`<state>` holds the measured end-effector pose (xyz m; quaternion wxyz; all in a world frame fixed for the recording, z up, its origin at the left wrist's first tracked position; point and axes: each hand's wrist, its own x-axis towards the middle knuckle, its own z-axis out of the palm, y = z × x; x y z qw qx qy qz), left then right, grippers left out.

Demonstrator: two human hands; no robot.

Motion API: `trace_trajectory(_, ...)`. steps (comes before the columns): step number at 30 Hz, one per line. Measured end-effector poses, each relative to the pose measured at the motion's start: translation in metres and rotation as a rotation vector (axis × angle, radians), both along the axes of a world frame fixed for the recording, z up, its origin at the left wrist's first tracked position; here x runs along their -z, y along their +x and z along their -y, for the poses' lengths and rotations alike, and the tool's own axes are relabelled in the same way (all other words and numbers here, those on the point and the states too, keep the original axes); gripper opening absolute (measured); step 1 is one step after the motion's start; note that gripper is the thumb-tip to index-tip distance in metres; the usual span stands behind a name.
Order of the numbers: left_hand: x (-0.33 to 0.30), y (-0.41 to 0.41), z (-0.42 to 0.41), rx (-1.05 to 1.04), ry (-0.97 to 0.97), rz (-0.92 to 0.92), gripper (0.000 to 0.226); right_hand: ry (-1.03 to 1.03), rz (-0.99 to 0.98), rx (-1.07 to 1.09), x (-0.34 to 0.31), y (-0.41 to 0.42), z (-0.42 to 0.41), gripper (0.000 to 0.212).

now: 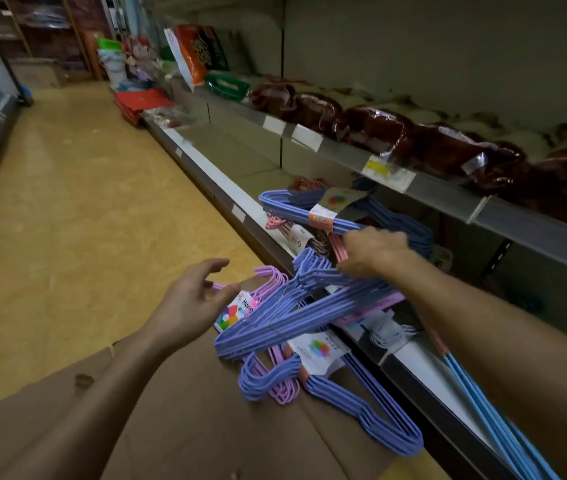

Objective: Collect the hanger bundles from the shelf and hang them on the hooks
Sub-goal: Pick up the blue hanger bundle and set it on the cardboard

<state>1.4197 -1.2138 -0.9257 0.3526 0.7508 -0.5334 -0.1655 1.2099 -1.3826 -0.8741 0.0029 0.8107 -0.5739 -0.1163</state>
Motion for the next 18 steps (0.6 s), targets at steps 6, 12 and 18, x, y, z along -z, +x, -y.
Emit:
trace_trajectory(6,0.022,-0.016,0.028,0.047,0.058,-0.127,0.049,0.24,-0.053,0.0,0.004,-0.015,0.022,0.049)
trace_trajectory(12,0.033,-0.019,0.041,0.006,0.068,-0.254,0.034,0.236,0.05,-0.075,0.009,-0.022,0.017,0.03)
trace_trajectory(18,0.04,-0.013,0.046,-0.04,0.064,-0.309,0.038,0.351,0.381,-0.006,0.01,-0.039,0.013,0.012)
